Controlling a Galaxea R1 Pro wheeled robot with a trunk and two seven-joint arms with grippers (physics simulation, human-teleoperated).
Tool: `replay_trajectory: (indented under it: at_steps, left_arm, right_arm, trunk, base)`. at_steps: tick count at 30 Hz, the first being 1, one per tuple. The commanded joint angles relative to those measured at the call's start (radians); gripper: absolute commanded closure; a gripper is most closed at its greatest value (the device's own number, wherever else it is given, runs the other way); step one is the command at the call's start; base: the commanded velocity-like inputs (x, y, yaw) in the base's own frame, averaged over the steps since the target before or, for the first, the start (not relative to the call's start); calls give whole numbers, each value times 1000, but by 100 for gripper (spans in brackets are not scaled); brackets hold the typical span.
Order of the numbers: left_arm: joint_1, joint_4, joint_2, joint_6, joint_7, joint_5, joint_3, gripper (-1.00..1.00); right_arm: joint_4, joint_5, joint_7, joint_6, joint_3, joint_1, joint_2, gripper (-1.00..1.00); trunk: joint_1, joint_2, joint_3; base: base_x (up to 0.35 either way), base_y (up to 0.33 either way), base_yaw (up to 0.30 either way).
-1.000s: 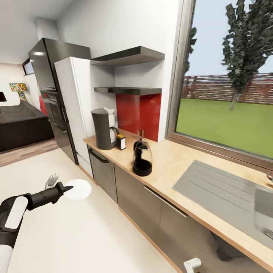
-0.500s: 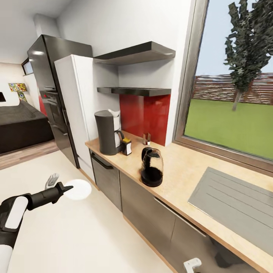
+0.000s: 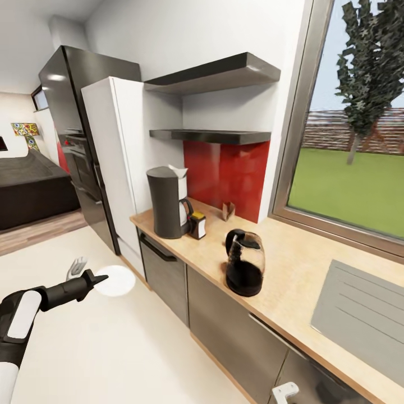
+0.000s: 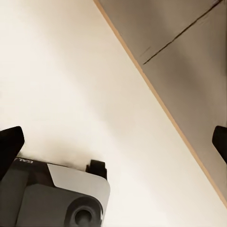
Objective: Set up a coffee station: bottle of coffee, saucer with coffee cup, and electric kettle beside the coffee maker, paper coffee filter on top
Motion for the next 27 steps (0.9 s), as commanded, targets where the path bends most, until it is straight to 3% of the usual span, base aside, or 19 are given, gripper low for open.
replay_trajectory:
  at_steps: [1, 27]
  left_arm:
    - [-1, 0, 0, 4, -7, -8, 2, 100]
    - [-1, 8, 0, 4, -8, -6, 1, 100]
  right_arm:
    - [-2, 10, 5, 6, -9, 0, -1, -100]
    - [-3, 10, 5, 6, -8, 0, -1, -100]
  trunk:
    - [1, -2, -2]
    - [1, -2, -2]
  base:
    - [282, 235, 0]
    - [282, 228, 0]
